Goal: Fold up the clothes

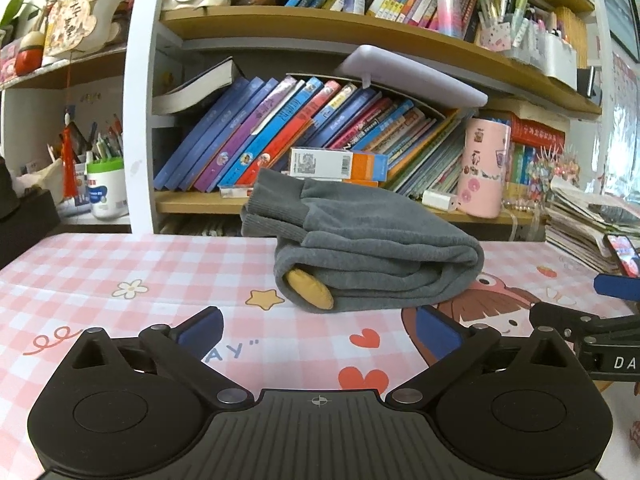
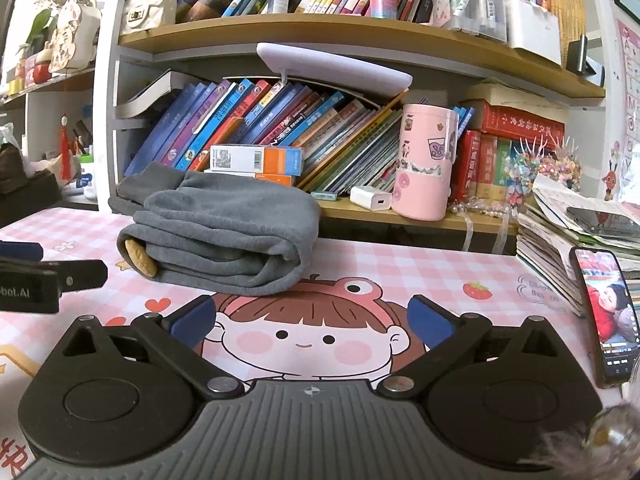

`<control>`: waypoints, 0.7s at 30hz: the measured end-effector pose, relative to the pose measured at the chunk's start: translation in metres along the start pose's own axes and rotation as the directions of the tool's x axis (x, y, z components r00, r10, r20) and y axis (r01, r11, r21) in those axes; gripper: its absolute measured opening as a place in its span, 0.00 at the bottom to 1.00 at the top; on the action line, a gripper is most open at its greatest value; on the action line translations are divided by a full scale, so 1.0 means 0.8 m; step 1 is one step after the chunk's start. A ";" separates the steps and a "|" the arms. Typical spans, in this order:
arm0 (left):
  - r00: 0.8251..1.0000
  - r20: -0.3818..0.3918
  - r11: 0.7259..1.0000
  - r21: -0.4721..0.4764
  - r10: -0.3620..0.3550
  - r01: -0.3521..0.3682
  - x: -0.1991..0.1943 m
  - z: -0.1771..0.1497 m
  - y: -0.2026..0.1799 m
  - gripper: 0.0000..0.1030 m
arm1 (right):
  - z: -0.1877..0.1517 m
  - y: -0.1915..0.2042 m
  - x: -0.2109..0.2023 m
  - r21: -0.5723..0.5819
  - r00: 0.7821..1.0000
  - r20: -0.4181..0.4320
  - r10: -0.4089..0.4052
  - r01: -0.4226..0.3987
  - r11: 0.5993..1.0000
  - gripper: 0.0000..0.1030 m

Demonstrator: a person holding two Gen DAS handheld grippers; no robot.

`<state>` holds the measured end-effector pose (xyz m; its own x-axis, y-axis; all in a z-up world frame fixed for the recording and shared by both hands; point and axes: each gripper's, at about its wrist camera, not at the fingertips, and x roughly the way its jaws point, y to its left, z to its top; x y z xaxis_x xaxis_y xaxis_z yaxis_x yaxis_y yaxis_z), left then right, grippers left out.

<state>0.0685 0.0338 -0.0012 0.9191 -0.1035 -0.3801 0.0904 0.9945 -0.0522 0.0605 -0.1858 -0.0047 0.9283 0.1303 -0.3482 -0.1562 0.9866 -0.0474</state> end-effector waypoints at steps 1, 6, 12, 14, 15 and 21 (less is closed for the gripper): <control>1.000 -0.002 1.000 0.002 0.000 0.000 0.000 0.000 0.000 1.00 | 0.000 0.000 0.001 0.001 1.000 -0.005 -0.001 0.001 1.000 1.00; 1.000 -0.020 1.000 -0.006 0.004 -0.005 0.004 0.000 0.001 1.00 | 0.000 0.002 0.005 -0.006 1.000 -0.021 -0.007 0.007 1.000 1.00; 0.999 -0.040 1.000 -0.008 0.004 -0.004 0.007 0.000 0.002 1.00 | 0.000 0.002 0.007 -0.008 0.999 -0.034 -0.006 0.006 1.000 1.00; 0.999 -0.042 1.000 -0.010 0.005 -0.006 0.008 0.000 0.002 1.00 | 0.001 0.002 0.008 -0.010 0.999 -0.037 -0.006 0.006 1.000 1.00; 0.999 -0.043 1.000 -0.010 0.006 -0.006 0.008 0.000 0.002 1.00 | 0.001 0.002 0.008 -0.010 0.999 -0.038 -0.006 0.005 1.000 1.00; 0.999 -0.043 1.000 0.002 0.014 -0.014 0.008 0.000 0.000 1.00 | 0.001 0.003 0.009 -0.009 0.999 -0.045 -0.005 0.004 1.000 1.00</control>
<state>0.0744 0.0328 -0.0039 0.9028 -0.0900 -0.4205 0.0784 0.9959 -0.0448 0.0671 -0.1827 -0.0069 0.9130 0.1211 -0.3895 -0.1553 0.9862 -0.0574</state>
